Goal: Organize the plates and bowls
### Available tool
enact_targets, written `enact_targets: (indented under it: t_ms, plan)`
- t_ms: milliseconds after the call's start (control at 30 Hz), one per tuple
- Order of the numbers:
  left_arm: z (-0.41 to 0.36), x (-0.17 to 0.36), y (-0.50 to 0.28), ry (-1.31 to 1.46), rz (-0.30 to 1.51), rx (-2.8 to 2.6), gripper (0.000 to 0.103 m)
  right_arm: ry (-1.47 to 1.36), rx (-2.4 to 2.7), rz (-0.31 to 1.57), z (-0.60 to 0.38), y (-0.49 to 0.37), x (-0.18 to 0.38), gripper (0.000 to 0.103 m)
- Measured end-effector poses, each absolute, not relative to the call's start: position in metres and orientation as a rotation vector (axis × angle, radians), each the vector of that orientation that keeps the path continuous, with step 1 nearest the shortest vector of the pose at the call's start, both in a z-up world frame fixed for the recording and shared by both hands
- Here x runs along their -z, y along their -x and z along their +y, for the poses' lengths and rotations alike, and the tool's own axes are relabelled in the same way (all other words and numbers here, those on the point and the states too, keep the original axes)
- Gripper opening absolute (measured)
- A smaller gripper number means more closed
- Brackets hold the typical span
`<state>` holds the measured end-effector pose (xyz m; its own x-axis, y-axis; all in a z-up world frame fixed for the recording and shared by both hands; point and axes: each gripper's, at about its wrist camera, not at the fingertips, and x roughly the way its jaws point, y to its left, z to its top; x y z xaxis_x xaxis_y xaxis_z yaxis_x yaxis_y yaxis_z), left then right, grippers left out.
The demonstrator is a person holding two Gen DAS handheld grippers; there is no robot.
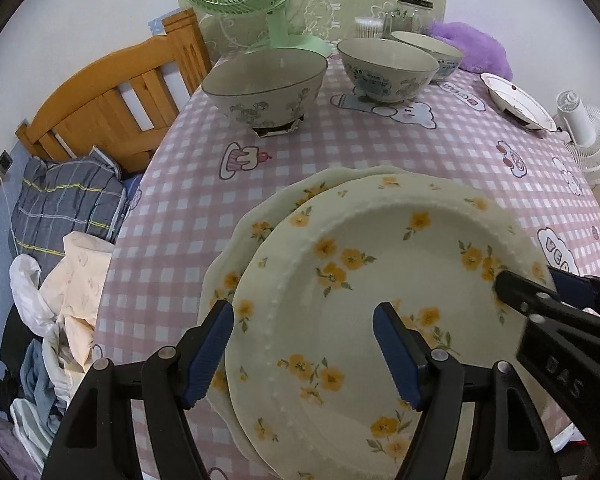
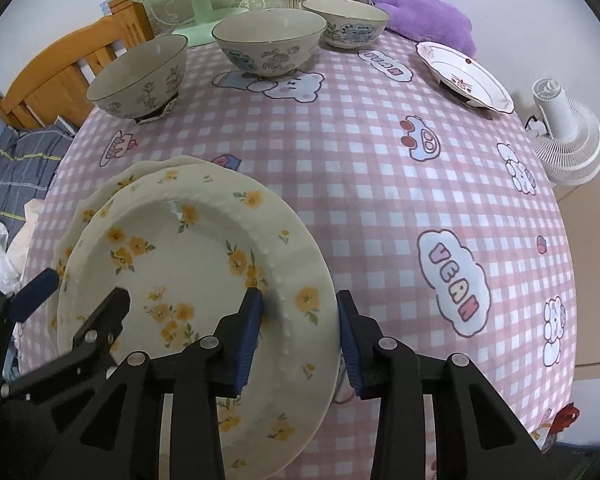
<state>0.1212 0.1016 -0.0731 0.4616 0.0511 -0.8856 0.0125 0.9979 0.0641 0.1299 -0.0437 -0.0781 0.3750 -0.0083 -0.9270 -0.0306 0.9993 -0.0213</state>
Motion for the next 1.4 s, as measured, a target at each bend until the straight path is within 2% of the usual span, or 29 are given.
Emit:
enact_targets:
  t_ms: [533,933,1033,1100,1400]
  plan:
    - [0.114,0.072,-0.122,-0.029,1.091,-0.010,0.076,0.060,0.008,1.215,-0.025,-0.143,0.090,0.047]
    - [0.113,0.054,-0.112,0.010,1.095,0.025,0.090,0.025,0.000,1.167,-0.036,-0.127,0.060,0.051]
    - [0.106,0.041,-0.111,-0.005,1.070,0.046,0.096,0.008,0.005,1.138,-0.047,-0.121,0.044,0.059]
    - [0.097,0.034,-0.110,-0.019,1.049,0.061,0.097,-0.016,0.004,1.107,-0.056,-0.119,0.034,0.072]
    - [0.051,0.008,-0.117,-0.010,0.975,0.053,0.097,-0.028,-0.053,1.019,-0.091,-0.121,0.007,0.073]
